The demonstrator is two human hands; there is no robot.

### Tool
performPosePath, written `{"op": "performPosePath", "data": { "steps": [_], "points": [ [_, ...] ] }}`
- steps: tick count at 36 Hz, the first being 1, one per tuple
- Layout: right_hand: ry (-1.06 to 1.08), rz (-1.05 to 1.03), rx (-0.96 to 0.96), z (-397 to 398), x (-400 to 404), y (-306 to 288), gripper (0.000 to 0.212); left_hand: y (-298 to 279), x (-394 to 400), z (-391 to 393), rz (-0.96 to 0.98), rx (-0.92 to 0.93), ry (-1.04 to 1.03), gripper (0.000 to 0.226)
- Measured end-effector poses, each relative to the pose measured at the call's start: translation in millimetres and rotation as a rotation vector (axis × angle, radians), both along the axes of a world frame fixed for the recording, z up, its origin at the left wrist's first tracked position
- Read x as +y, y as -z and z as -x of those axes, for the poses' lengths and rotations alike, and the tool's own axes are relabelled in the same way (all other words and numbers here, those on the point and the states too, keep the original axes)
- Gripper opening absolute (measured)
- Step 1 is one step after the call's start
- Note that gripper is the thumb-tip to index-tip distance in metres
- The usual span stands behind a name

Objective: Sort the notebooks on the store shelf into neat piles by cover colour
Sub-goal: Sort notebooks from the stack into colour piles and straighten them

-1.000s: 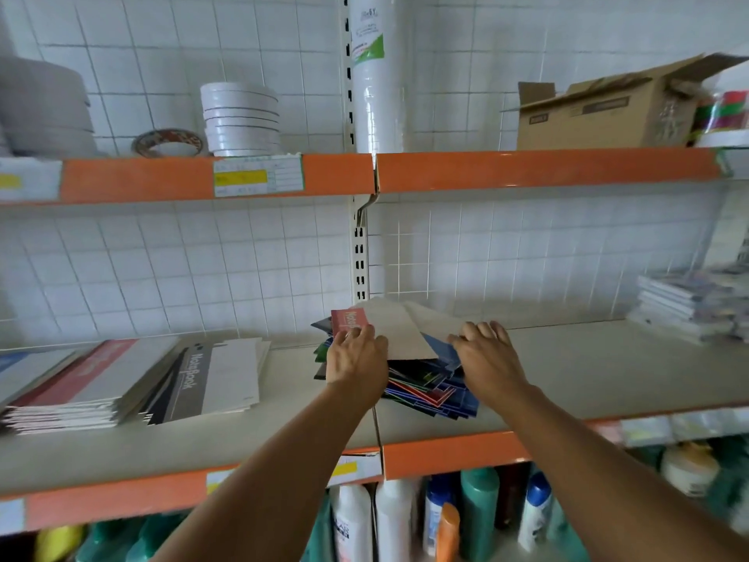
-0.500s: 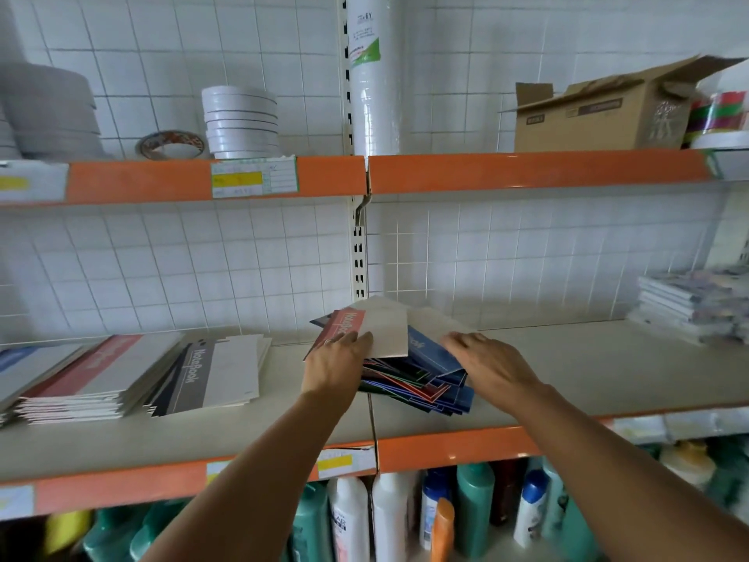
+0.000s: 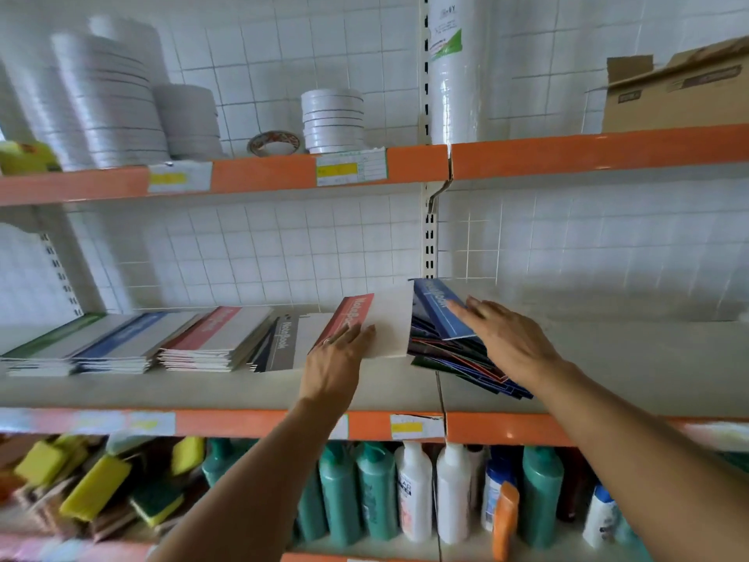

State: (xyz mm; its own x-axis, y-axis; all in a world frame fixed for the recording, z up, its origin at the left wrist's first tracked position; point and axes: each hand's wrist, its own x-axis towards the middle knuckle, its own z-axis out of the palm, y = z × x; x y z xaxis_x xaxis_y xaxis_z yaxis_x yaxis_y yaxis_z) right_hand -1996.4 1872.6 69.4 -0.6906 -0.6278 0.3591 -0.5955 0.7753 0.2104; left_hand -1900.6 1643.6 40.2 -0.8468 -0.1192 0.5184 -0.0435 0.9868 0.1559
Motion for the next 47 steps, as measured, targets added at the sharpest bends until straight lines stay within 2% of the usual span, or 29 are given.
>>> {"op": "performPosePath", "data": {
  "steps": [5, 8, 12, 15, 18, 23, 31, 34, 36, 38, 41, 47],
  "points": [
    [0.011, -0.044, 0.008, -12.4, -39.1, -6.5, 0.089, 0.2, -39.6, -19.2, -0.014, 0.059, -0.049, 0.057],
    [0.014, -0.055, 0.014, -21.2, -69.9, -9.5, 0.087, 4.3, -72.3, -30.4, 0.016, -0.019, -0.103, 0.051],
    [-0.002, -0.058, 0.014, -27.6, -119.2, -7.3, 0.082, 5.9, -124.3, -46.7, 0.035, -0.077, -0.134, 0.055],
    [-0.004, -0.061, 0.005, -31.2, -157.6, -2.6, 0.083, 6.0, -165.8, -57.4, 0.009, -0.084, -0.15, 0.061],
    [0.006, -0.054, -0.022, -37.2, -189.8, 3.9, 0.084, 7.0, -201.2, -68.0, 0.038, -0.118, -0.191, 0.054],
    [0.033, -0.049, -0.075, -44.3, -229.3, 14.6, 0.082, 18.1, -250.9, -71.6, 0.027, -0.171, -0.223, 0.055],
    [0.016, -0.013, -0.095, -21.6, -272.1, 26.2, 0.081, 30.0, -291.3, -47.3, 0.028, -0.126, -0.199, 0.054],
    [0.014, 0.003, -0.093, -7.1, -282.5, 28.8, 0.08, 36.5, -301.1, -29.1, 0.068, -0.048, -0.149, 0.049],
    [0.01, 0.006, -0.106, 0.8, -289.5, 27.5, 0.08, 44.6, -309.2, -19.5, 0.109, -0.089, -0.166, 0.047],
    [0.007, 0.007, -0.128, 8.4, -296.8, 24.5, 0.081, 49.6, -312.8, -8.6, 0.068, -0.14, -0.182, 0.054],
    [-0.002, 0.009, -0.129, 20.6, -308.2, 20.8, 0.081, 53.1, -324.8, 7.6, 0.108, -0.243, -0.244, 0.059],
    [-0.009, -0.018, -0.122, 33.0, -331.1, 26.9, 0.078, 52.3, -343.8, 17.8, 0.058, -0.405, -0.209, 0.057]
  ]
}}
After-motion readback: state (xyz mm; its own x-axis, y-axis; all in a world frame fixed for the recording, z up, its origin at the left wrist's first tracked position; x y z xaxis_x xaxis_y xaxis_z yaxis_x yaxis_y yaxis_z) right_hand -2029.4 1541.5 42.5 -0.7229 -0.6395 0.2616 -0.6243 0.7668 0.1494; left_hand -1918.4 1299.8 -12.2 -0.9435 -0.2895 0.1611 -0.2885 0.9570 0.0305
